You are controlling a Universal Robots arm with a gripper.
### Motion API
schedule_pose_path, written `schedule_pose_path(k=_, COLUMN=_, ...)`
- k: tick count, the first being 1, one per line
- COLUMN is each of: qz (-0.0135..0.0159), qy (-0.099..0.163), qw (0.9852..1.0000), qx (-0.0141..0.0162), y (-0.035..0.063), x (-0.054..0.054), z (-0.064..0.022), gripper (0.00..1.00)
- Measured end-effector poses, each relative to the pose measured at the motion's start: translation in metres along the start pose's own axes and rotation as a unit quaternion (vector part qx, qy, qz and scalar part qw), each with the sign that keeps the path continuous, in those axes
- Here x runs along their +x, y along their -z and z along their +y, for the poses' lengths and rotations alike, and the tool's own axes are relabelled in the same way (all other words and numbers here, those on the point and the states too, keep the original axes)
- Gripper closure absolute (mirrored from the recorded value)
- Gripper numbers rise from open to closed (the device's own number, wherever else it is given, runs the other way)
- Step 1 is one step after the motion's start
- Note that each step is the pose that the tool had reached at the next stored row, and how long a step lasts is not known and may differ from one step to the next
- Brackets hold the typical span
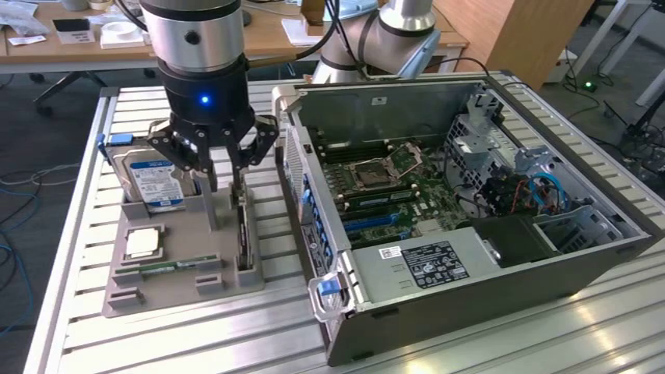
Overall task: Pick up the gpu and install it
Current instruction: 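Pick up the gpu and move the gpu toward the slot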
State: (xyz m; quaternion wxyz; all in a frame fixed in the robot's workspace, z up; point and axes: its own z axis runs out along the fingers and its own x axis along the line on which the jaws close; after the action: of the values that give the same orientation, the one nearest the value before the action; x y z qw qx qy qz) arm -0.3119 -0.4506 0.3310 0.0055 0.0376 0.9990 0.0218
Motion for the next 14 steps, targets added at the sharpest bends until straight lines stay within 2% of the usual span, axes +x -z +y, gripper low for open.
schedule_pose_path(k=7, qz=0.0, qy=0.0, qw=1.0, qx=0.0, y=0.0, x=-0.0001, z=0.0, gripper=0.63)
schedule_pose_path(k=8, qz=0.0, qy=0.0, qw=1.0, qx=0.0, y=0.0, x=-0.0001, z=0.0, gripper=0.57)
schedule_pose_path(k=10, qz=0.0, qy=0.0, qw=1.0, qx=0.0, y=-0.0002, x=-0.0001, z=0.0, gripper=0.57)
schedule_pose_path(k=14, qz=0.0, qy=0.0, qw=1.0, qx=0.0, y=-0.0057, x=0.0, z=-0.0002, gripper=0.57)
